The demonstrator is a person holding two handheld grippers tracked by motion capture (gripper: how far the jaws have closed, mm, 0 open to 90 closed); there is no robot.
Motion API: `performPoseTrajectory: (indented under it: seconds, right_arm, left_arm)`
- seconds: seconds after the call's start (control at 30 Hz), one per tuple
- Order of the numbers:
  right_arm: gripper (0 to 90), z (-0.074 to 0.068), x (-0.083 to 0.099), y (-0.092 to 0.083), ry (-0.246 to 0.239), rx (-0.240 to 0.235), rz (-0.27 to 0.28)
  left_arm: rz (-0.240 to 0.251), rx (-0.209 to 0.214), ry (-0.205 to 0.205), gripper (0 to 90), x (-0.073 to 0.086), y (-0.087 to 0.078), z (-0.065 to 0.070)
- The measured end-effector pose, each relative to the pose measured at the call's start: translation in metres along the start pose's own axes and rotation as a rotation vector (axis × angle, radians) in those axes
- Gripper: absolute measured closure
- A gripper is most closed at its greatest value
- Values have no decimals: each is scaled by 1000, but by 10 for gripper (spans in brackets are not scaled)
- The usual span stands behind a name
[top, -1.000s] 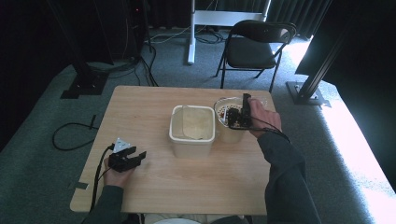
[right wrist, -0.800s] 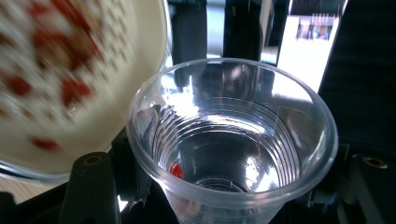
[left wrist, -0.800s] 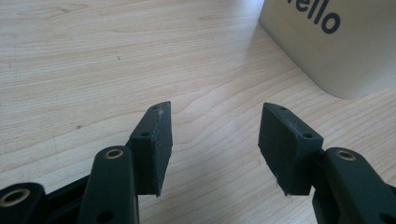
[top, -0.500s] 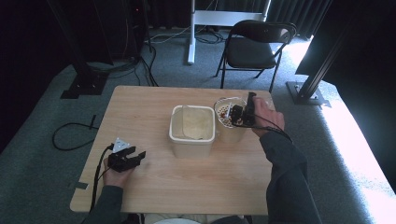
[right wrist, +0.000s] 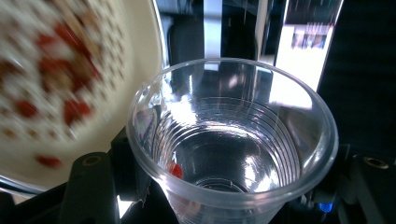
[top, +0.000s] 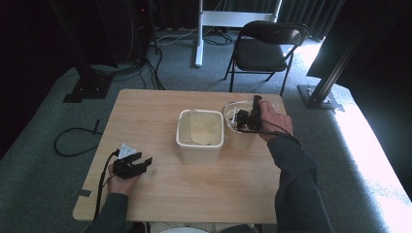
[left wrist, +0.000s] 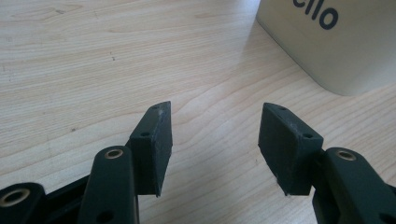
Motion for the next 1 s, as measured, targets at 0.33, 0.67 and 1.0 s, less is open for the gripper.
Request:
performPoseTrajectory:
  seconds: [0.33,0.67,1.0]
  right_arm:
    - [323,-2,-2,2,2,-5,-5]
    - [322,0,7,10,24,-10,-54]
    - [323,1,7,11,46,-20,-62]
  left_arm:
    - [-2,-2,5,455,0,0,1]
    - [-6,-5,9,455,1,1,1]
    - [-4,-1,1,455,1,1,0]
Point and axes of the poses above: each handheld gripper's, and its own axes: y roughly forward along the jaws, x roughly out of its underside, z roughly to its right, the point moved 2 cm from there along y, roughly forward along the jaws, and after that the axes turned 6 degrees about -x, right-handed, at the moved point
